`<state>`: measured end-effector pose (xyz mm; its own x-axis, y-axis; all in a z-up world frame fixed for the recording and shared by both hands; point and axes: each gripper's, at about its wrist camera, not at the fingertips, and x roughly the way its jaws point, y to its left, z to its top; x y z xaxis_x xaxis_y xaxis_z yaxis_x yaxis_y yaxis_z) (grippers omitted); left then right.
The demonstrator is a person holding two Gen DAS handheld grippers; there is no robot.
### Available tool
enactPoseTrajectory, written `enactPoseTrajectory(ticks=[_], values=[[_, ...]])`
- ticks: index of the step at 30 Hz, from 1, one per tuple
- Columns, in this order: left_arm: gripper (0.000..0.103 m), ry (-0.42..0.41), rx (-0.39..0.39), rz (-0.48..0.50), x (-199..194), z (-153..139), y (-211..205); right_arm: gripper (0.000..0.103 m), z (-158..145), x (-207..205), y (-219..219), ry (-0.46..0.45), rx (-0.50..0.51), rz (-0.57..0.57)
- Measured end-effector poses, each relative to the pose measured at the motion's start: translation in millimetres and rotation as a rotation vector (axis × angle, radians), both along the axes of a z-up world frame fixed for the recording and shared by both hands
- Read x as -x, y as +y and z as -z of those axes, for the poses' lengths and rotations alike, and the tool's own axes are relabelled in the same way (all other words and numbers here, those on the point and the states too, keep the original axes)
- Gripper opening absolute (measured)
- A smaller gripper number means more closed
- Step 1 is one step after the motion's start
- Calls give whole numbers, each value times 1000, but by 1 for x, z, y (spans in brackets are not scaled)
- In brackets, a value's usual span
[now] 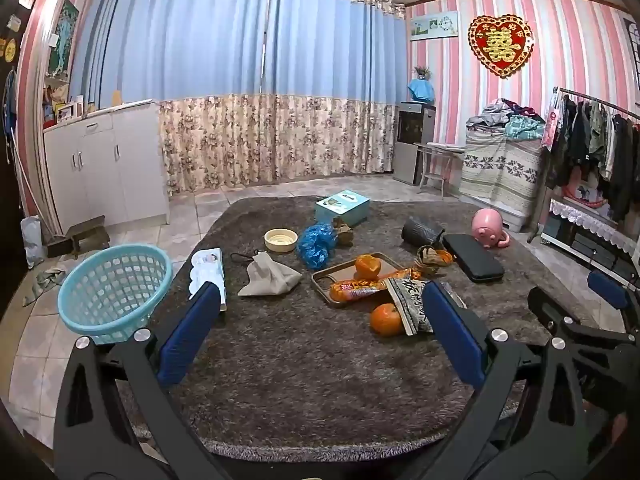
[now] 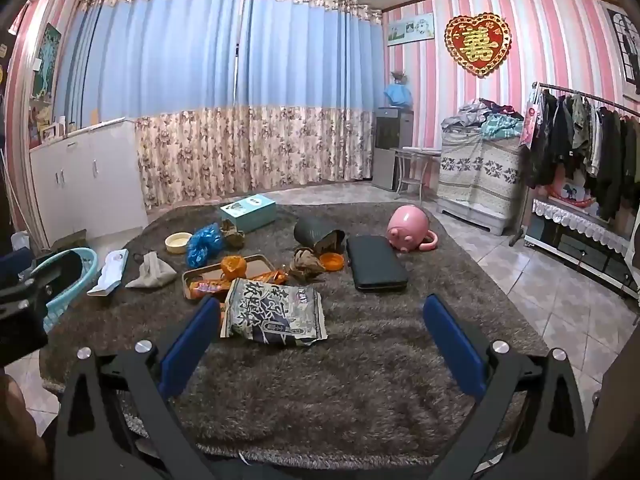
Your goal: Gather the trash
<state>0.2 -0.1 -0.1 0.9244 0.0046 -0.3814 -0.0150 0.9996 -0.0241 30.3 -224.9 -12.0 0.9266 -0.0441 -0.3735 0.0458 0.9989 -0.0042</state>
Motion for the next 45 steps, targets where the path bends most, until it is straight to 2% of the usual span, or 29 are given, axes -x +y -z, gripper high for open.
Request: enactPoseTrajectory(ticks=[7,8,16,18,45], values=[[98,2,3,3,0,0,0,99,1,-6,-1,12,0,-7],[98,1,2,5,0,0,0,99,-3,0,-2,-14,3,6],[98,-2,8,-3,3,-6,-1,99,-12,-8,-2,-30,13,17],[98,-2,18,-4,4,-4,4,99,-13,4,-2,-45,17,16],[98,-4,28,-8,3,-3,11,99,-9,9,1,-58,28,7]])
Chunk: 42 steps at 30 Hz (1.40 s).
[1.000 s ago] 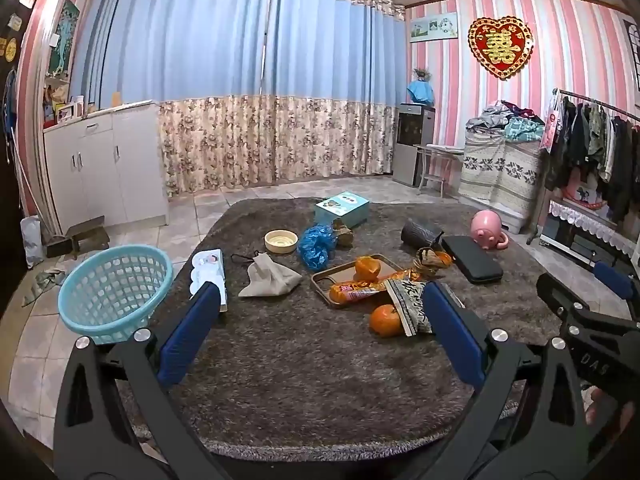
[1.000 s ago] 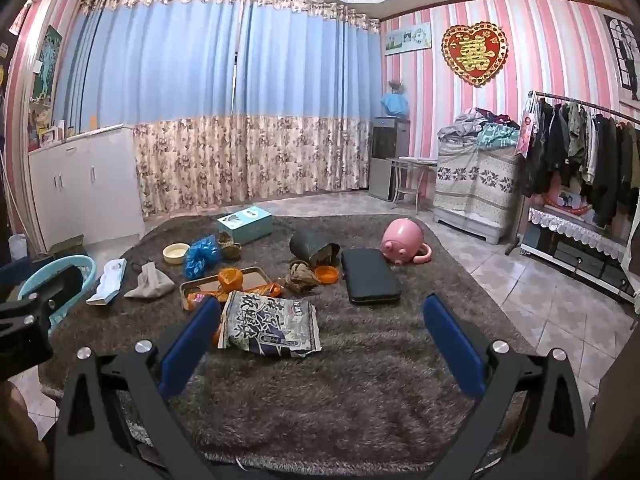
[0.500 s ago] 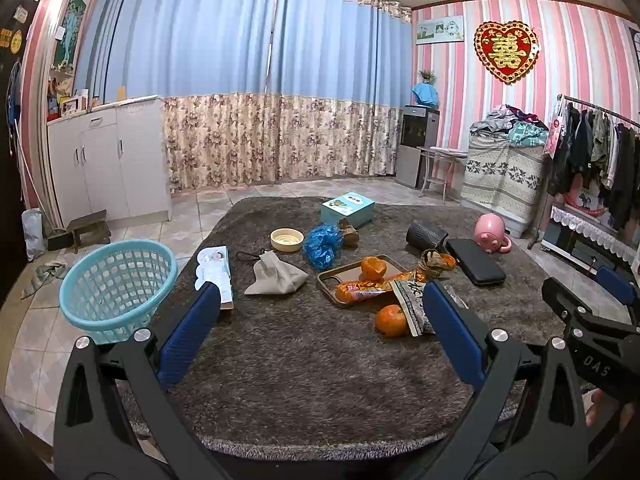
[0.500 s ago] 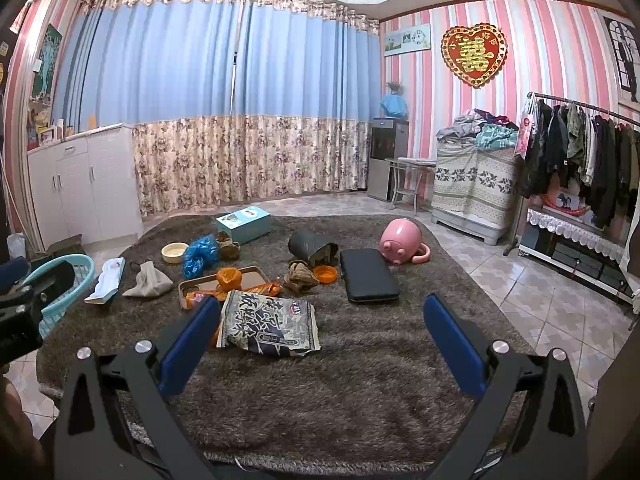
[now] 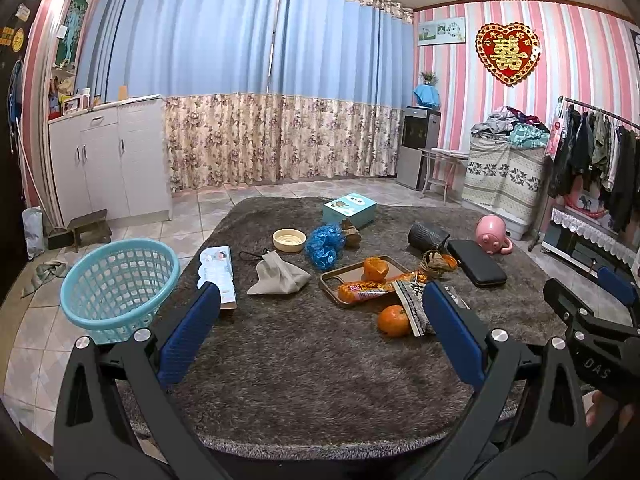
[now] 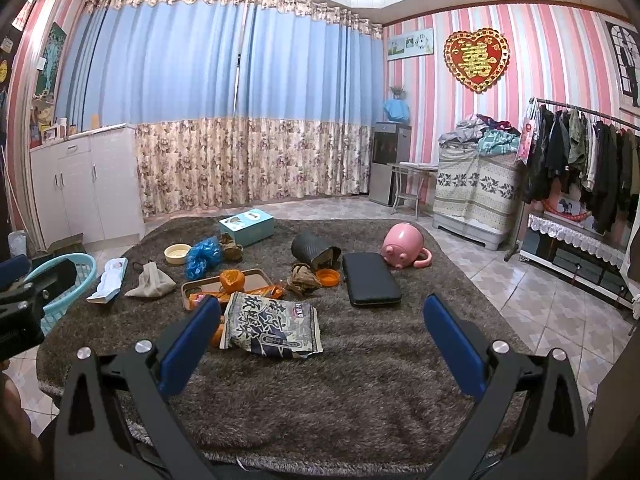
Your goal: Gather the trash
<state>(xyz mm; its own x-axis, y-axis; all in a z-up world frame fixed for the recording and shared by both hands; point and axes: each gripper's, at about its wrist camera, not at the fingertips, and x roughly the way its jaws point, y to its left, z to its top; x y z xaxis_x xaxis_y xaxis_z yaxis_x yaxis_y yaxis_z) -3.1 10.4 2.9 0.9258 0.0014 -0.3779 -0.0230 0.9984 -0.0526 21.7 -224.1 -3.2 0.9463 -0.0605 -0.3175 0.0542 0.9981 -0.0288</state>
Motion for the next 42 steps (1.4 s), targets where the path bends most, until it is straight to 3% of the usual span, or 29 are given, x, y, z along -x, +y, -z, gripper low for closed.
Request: enactPoseTrajectory(ticks=[24,37,42], values=[[98,-4,-9,-16,-1,3,7,99,0,-1,-1,-6,10,-1],[98,7,-16,-19,-5,8,7,99,4,-3,2,-61,35,23],[98,4,-28,-17,-8,11,7,99,8,-9,2,-38,41,19]])
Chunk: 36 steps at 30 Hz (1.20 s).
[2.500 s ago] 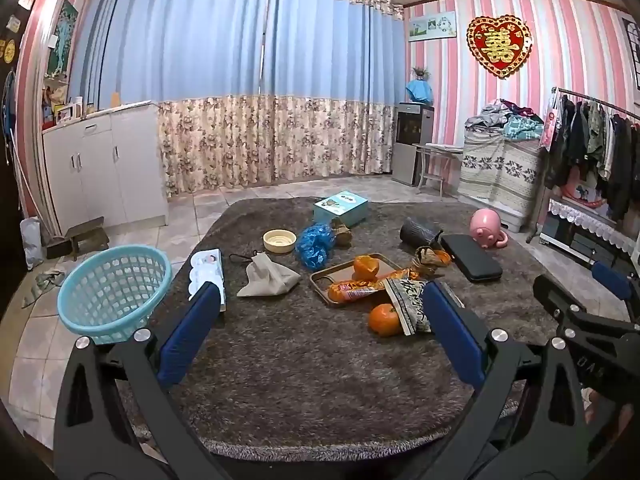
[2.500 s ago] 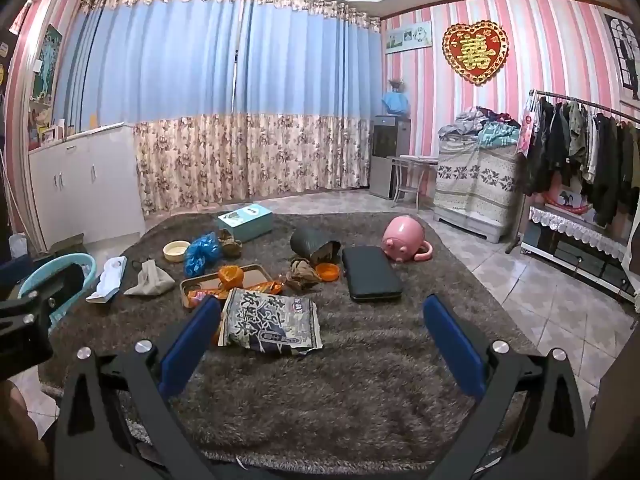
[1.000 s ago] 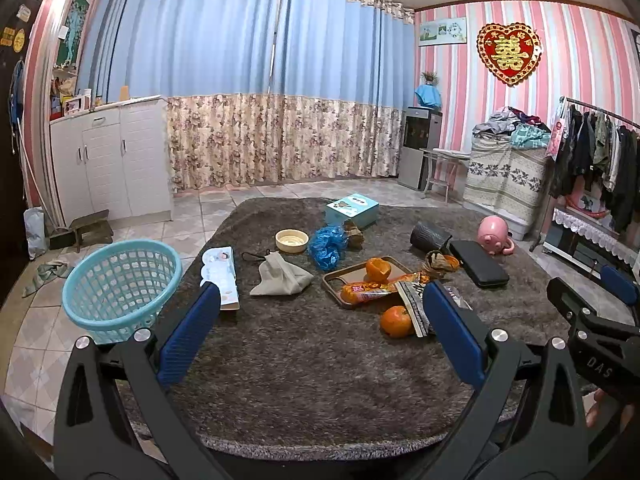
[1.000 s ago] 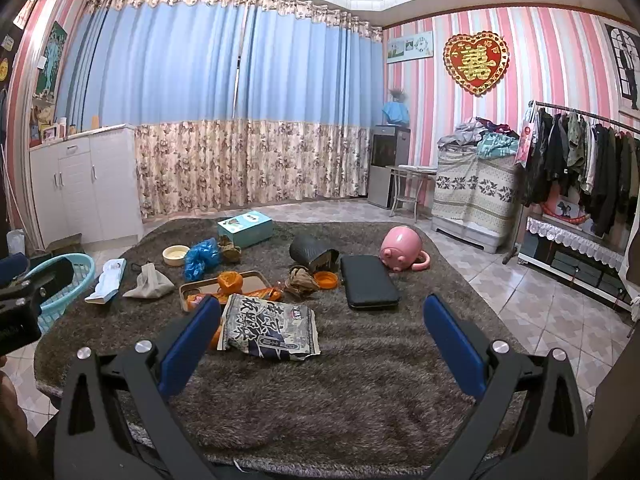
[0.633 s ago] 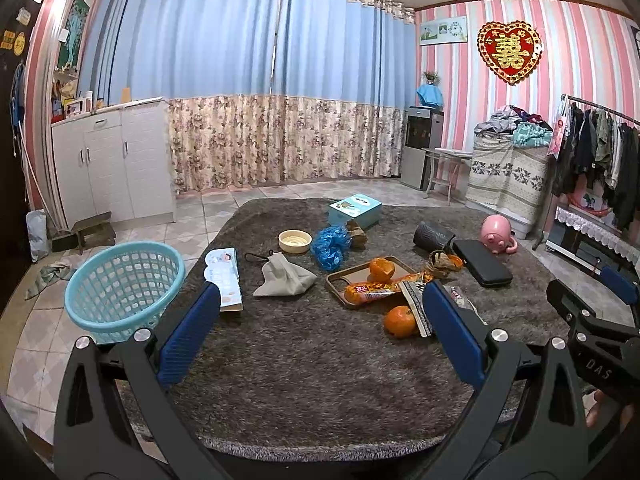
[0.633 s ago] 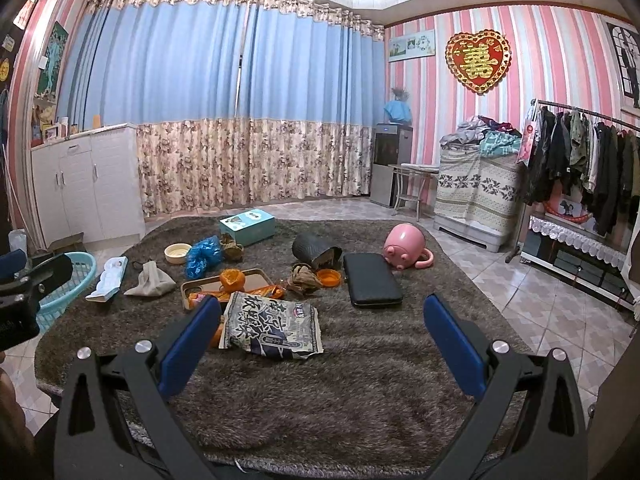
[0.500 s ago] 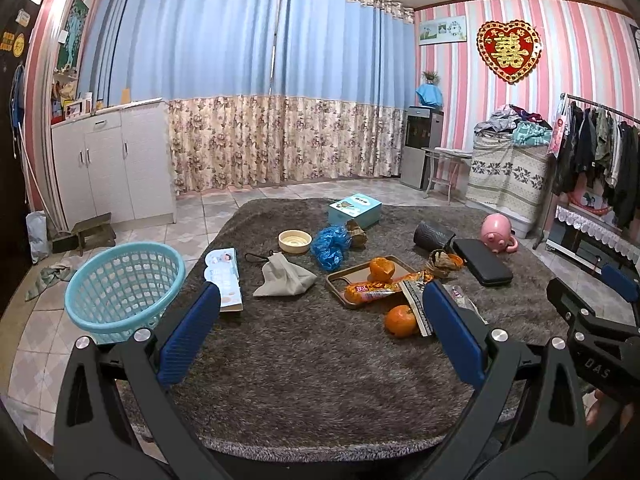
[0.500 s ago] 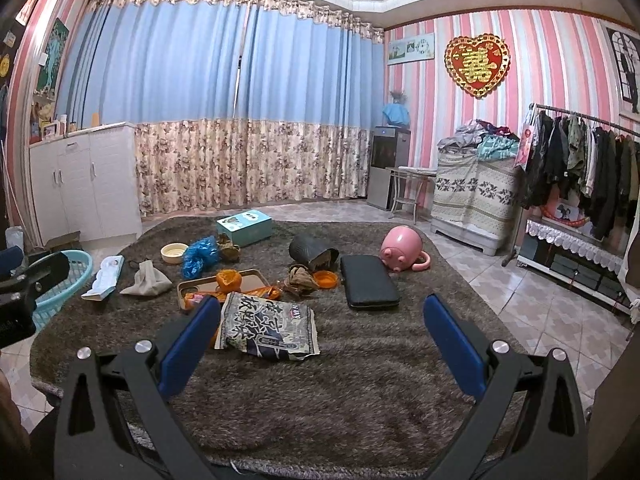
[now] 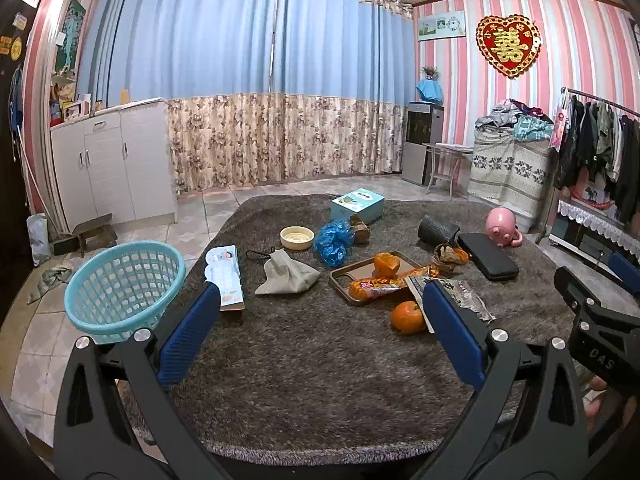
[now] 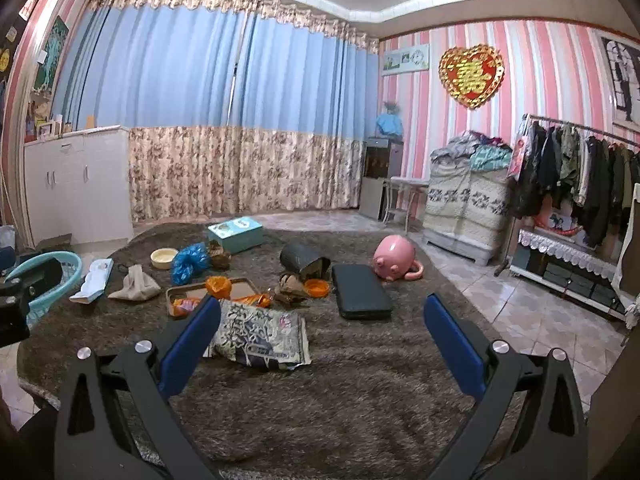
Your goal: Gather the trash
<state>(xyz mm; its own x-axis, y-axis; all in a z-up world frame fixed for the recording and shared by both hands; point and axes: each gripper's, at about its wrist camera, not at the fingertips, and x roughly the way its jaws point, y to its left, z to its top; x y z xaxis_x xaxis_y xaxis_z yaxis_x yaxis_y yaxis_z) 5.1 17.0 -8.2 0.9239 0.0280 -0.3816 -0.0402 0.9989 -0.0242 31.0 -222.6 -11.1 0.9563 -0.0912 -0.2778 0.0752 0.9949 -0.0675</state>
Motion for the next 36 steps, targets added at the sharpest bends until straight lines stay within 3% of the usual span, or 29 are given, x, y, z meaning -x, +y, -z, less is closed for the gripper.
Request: enactPoseTrajectory(ticks=[3,14,30,36], values=[[98,7,1,8,-4,4,2,99,4,-4,-3,25,-29,-6],[98,48,4,5,-21,17,11,99,20,-26,11,74,70,20],[98,163,50,-59,-53,53,47,99,47,-83,31,242,79,-135],[98,165,6,-67,-66,56,48,99,64,-109,51,339,95,-202]])
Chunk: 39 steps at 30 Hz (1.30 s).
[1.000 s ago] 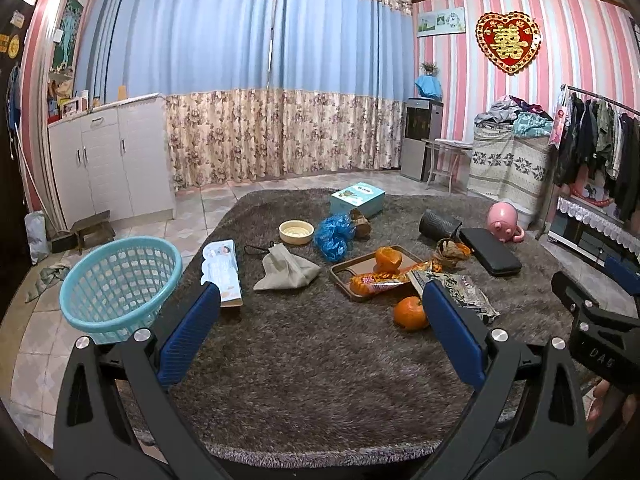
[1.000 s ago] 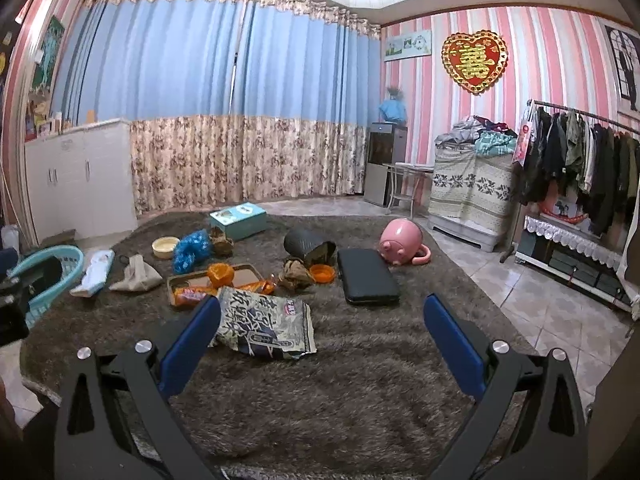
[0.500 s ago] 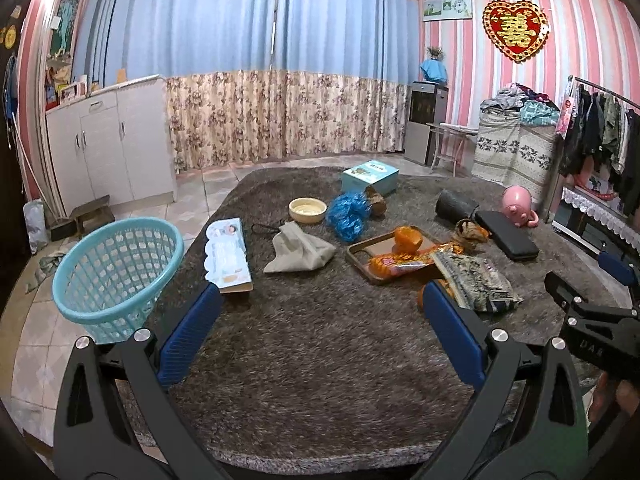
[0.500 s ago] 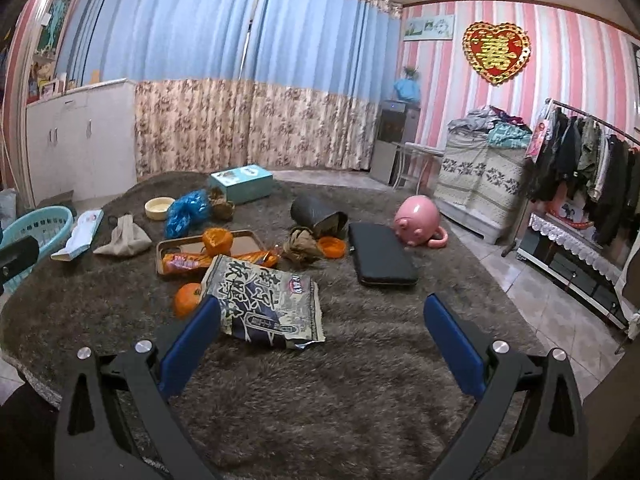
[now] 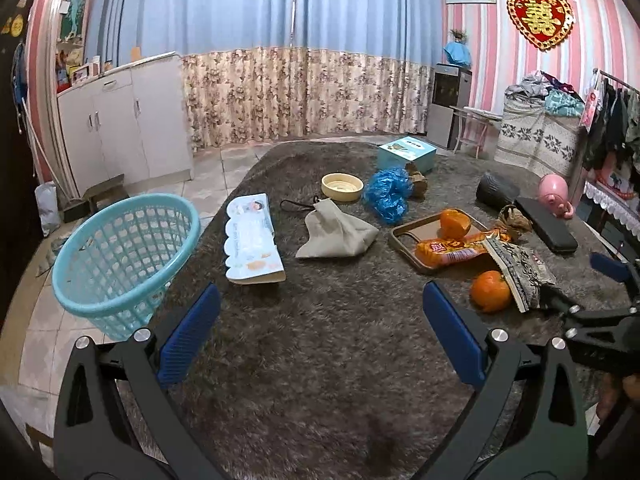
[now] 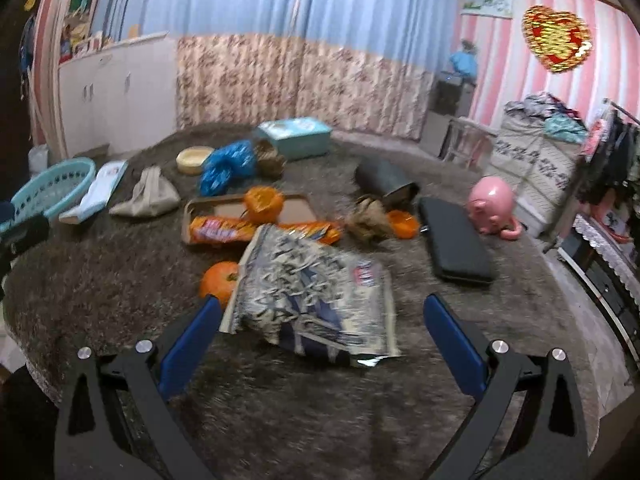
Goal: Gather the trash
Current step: 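Lower the right tool onto the printed snack bag and close it, then grasp the white paper card with the left tool while the right tool holds the snack bag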
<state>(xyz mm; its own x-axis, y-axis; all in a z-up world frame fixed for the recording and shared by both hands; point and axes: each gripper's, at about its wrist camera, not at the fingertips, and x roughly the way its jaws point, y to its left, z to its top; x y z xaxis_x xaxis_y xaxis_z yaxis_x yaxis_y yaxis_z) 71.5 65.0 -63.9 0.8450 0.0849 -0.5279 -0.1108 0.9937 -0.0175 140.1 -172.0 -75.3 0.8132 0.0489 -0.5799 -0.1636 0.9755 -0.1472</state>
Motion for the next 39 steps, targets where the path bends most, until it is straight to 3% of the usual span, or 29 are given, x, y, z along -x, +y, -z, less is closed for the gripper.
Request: enactPoseTrajectory(ticks=[3,5,8,10,15,18,25,30,36,39], values=[[98,20,-5,-2,-8,4,0,98,11,-11,10,54,20,-34],[98,31,3,1,-9,5,2,90,16,-17,11,76,22,-40],[98,42,11,-2,-11,8,3,76,22,-24,9,120,0,-55],[98,47,12,-9,-11,9,4,60,26,-28,8,149,-16,-74],[98,55,13,-12,-13,11,3,33,26,-28,4,162,-66,-116],[98,58,16,-9,-14,12,3,27,26,-28,-2,166,-105,-120],[98,94,43,-34,-24,15,13,23,8,-26,-16,114,-148,-104],[98,110,-29,-116,-47,14,29,22,0,-33,-24,99,-161,-91],[98,161,60,-118,-78,22,56,22,-4,-35,-29,84,-176,-85],[95,176,61,-108,-87,29,57,22,-3,-35,-31,86,-177,-82]])
